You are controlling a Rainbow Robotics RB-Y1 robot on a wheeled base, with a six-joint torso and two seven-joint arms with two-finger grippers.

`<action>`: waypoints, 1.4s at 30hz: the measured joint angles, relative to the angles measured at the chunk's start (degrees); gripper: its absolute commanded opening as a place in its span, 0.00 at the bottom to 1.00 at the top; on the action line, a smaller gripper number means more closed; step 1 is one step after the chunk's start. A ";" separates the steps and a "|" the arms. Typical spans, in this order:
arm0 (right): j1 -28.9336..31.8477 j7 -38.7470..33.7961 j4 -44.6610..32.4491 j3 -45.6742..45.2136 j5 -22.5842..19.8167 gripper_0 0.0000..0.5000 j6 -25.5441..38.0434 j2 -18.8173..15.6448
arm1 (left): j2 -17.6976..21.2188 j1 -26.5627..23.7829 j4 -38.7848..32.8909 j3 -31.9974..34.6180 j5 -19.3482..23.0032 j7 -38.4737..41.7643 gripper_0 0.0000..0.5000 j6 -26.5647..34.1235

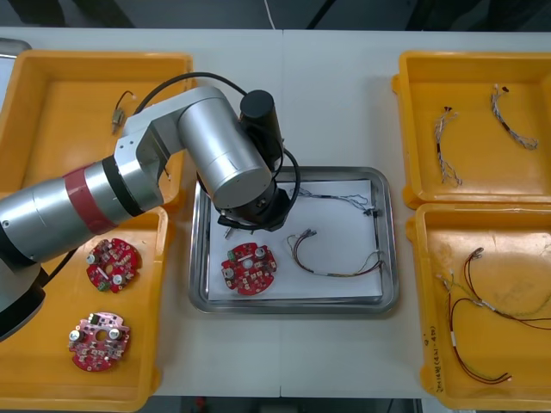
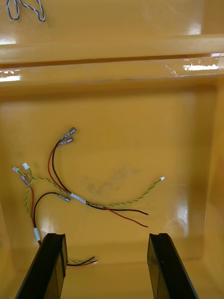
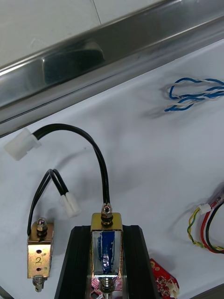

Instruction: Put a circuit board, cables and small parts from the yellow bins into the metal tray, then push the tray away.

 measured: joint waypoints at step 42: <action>0.90 -0.39 -0.18 0.27 -1.61 1.00 0.00 -0.02 | 0.08 -0.16 -3.58 15.21 4.17 0.00 1.00 12.11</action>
